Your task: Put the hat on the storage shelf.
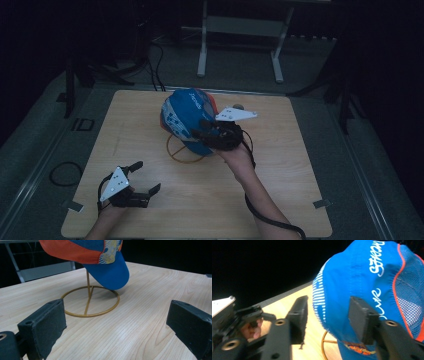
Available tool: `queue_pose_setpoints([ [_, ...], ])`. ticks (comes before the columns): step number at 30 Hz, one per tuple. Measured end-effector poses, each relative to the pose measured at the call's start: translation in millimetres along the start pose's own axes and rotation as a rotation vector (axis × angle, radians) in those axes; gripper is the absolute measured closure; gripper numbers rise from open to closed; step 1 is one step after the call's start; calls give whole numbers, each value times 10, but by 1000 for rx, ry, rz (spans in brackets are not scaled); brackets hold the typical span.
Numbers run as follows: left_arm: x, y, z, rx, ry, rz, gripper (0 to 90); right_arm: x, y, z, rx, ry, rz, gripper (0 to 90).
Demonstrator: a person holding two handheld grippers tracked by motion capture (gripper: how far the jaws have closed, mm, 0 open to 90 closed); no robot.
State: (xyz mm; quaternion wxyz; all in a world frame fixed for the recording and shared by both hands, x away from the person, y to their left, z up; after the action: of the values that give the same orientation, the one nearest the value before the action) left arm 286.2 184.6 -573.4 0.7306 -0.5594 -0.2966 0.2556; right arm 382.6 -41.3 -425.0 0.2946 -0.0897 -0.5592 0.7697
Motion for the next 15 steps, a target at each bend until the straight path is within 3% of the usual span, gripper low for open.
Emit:
queue_pose_setpoints([
  [5, -9, 0, -11, 0, 2, -1, 29, 64, 81, 70, 19, -27, 52, 368],
  [9, -18, 4, -24, 3, 6, -2, 28, 64, 161, 115, 18, -54, 34, 277],
  [11, -21, 6, -26, 2, 8, -2, 29, 54, 214, 132, 26, -90, 24, 193],
  [15, -23, 6, -29, 1, 8, 2, 29, 27, 339, 126, 51, -113, 18, 177],
])
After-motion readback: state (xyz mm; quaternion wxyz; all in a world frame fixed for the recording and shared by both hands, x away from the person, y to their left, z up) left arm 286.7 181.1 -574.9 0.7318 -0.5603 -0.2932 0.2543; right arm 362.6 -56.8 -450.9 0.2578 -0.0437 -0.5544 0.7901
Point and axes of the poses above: each handheld gripper's, and its own axes: z roughly backward along the jaws, y roughly out of its underside, x roughly to its left, the point moved 6 cm from there along -z, roughly forward along the jaws, and after that the axes turned 6 degrees about -z, right-handed, at the moved point
